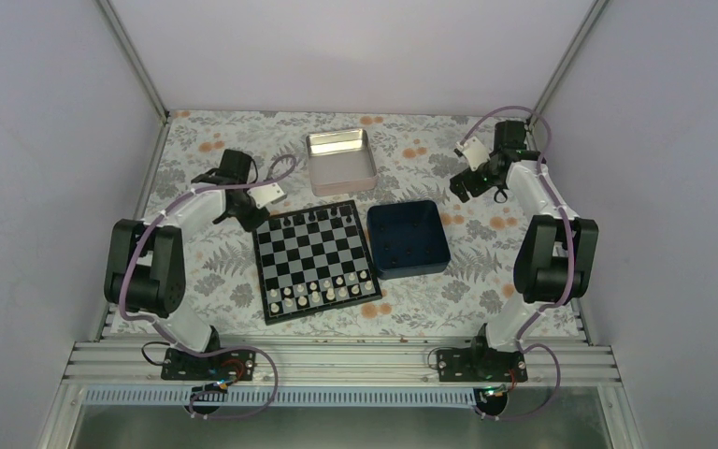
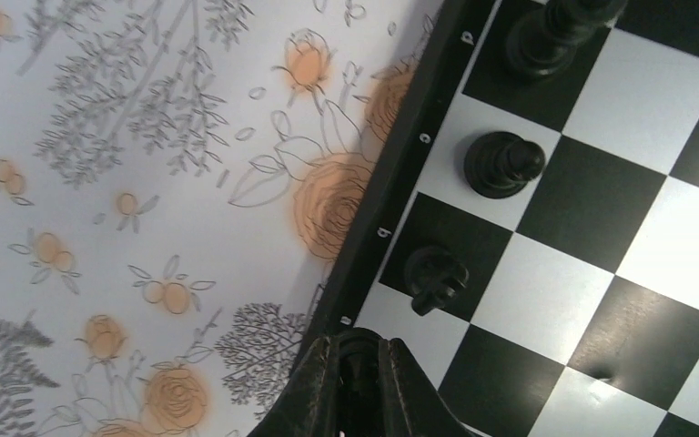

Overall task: Set up the chess pieces on the board
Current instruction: Place the chess piece on the chessboard.

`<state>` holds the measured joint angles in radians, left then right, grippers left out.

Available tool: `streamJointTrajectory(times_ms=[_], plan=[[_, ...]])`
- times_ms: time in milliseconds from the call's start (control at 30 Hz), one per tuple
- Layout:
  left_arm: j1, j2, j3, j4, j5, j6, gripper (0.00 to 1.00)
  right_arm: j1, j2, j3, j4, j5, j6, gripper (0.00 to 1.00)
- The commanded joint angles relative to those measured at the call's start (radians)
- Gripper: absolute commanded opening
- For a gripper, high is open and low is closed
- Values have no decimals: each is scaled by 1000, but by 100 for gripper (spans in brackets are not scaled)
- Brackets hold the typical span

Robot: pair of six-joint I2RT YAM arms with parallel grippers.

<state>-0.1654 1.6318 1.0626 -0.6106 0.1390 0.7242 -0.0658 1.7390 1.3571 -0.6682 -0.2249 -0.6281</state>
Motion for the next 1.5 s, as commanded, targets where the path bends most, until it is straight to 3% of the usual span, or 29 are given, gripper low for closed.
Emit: streamJointTrajectory(times_ms=[0, 1133, 1467], plan=[[6, 21, -32, 28, 27, 8, 9, 8, 11, 18, -1, 3, -11, 100], [7, 50, -16, -1, 25, 20, 10, 9, 19, 2, 3, 22, -16, 100], [7, 42, -13, -6, 22, 19, 18, 11, 23, -3, 2, 23, -17, 100]])
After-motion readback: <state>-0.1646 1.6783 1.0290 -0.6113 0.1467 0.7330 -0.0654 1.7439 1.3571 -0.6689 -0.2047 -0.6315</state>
